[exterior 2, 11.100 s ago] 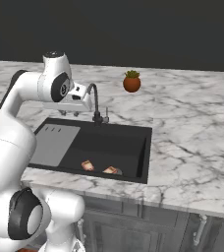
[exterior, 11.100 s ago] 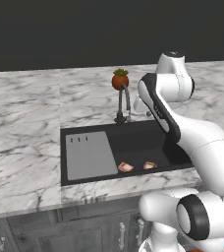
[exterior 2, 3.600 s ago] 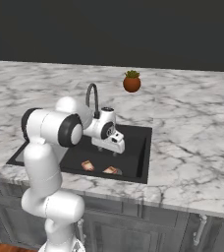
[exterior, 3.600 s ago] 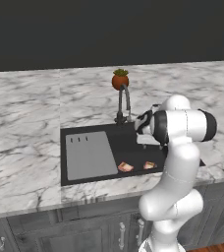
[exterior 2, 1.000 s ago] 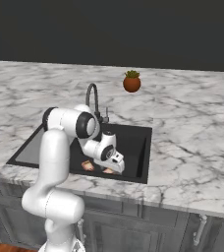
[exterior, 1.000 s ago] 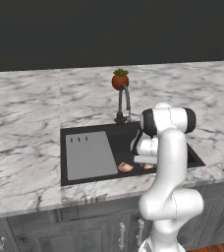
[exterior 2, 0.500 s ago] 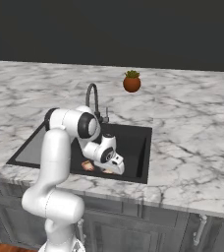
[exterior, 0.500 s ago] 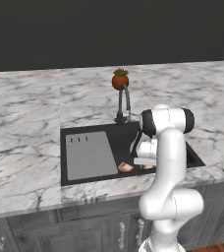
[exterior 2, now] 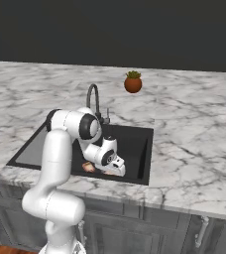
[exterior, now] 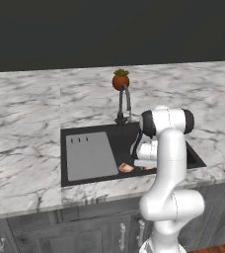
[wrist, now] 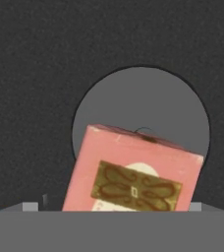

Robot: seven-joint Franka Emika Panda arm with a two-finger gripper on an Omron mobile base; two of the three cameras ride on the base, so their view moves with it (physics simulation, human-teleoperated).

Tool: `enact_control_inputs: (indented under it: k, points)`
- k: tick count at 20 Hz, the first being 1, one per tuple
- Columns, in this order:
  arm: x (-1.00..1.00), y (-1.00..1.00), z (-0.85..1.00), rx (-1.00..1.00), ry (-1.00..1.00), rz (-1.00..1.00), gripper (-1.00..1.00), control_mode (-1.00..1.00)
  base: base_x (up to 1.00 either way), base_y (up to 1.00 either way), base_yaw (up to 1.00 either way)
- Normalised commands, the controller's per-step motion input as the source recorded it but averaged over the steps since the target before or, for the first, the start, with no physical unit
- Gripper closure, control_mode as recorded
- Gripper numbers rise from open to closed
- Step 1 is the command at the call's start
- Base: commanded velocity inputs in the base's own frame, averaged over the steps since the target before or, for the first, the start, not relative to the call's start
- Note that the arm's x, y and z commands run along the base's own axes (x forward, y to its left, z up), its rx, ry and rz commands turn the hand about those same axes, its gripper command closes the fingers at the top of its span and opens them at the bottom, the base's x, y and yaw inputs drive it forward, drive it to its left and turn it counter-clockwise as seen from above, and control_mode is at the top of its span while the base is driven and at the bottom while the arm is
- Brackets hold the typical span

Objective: Pick up the bar soap and bar soap from the sink, and place them back in the cabinet, and close the cabinet door.

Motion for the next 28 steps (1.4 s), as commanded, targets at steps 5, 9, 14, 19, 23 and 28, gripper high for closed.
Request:
enact_control_inputs:
  k: [5, 9, 14, 19, 23, 28]
  points:
    - [0.0, 0.0, 0.0, 0.0, 0.0, 0.0, -1.0, -1.0, 0.0, 0.0, 0.0]
    - [0.0, 0.0, 0.0, 0.0, 0.0, 0.0, -1.0, -1.0, 0.0, 0.0, 0.0]
    - [0.0, -0.01, 0.0, 0.0, 0.0, 0.0, 1.0, -1.0, 0.0, 0.0, 0.0]
    - [0.0, 0.0, 0.0, 0.0, 0.0, 0.0, 1.0, -1.0, 0.0, 0.0, 0.0]
    - [0.0, 0.0, 0.0, 0.0, 0.0, 0.0, 1.0, -1.0, 0.0, 0.0, 0.0]
    - [0.0, 0.0, 0.0, 0.0, 0.0, 0.0, 1.0, -1.0, 0.0, 0.0, 0.0]
